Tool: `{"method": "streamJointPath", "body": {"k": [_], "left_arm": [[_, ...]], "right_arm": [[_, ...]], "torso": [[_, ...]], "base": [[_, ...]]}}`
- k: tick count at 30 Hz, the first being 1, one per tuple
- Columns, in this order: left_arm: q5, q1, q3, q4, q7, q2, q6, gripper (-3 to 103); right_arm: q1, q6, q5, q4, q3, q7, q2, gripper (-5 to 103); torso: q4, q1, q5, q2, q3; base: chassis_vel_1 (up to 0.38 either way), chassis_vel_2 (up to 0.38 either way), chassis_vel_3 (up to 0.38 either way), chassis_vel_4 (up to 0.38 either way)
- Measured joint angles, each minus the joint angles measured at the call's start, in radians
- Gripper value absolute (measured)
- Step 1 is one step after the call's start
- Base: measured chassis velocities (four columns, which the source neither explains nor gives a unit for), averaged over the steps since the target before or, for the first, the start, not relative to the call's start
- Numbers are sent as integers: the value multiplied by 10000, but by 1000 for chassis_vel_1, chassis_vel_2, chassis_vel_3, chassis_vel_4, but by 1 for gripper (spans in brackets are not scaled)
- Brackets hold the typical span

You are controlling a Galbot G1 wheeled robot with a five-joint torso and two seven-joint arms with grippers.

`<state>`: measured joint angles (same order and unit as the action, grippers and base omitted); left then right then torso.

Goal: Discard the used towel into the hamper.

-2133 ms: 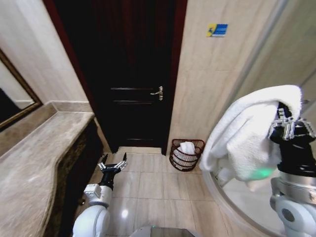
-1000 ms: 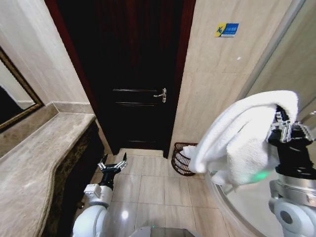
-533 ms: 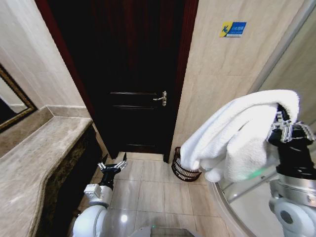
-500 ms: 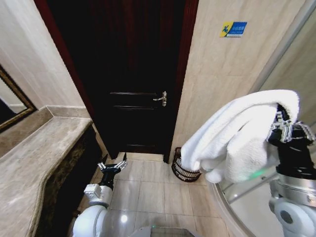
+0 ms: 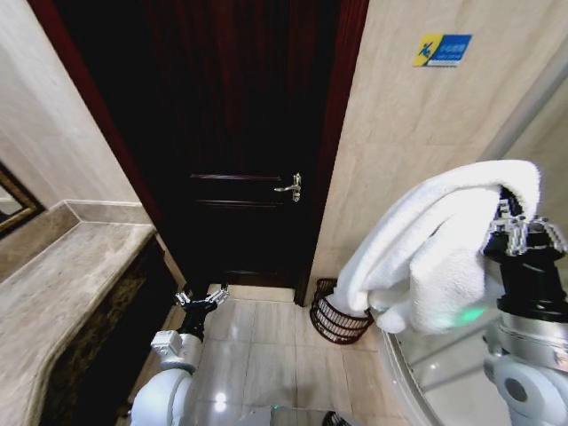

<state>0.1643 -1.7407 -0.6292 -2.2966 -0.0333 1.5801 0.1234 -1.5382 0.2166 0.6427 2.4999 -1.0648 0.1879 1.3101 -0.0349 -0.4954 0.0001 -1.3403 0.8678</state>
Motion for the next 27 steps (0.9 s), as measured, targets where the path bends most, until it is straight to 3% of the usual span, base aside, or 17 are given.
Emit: {"method": "streamJointPath", "body": {"k": [13, 22, 27], "left_arm": [[0, -1, -1, 0, 0, 0, 0, 100], [0, -1, 0, 0, 0, 0, 0, 100], [0, 0, -1, 0, 0, 0, 0, 100]], "right_arm": [[-21, 525, 33, 0, 41, 150, -55, 4], [-39, 555, -1, 0, 33, 216, -15, 4], [-42, 558, -110, 0, 25, -138, -36, 4]], "torso": [[1, -13, -1, -35, 19], [0, -194, -1, -378, 201], [-1, -289, -1, -588, 311]], "base": [[-55, 54, 55, -56], [7, -6, -12, 5], [0, 0, 0, 0]]}}
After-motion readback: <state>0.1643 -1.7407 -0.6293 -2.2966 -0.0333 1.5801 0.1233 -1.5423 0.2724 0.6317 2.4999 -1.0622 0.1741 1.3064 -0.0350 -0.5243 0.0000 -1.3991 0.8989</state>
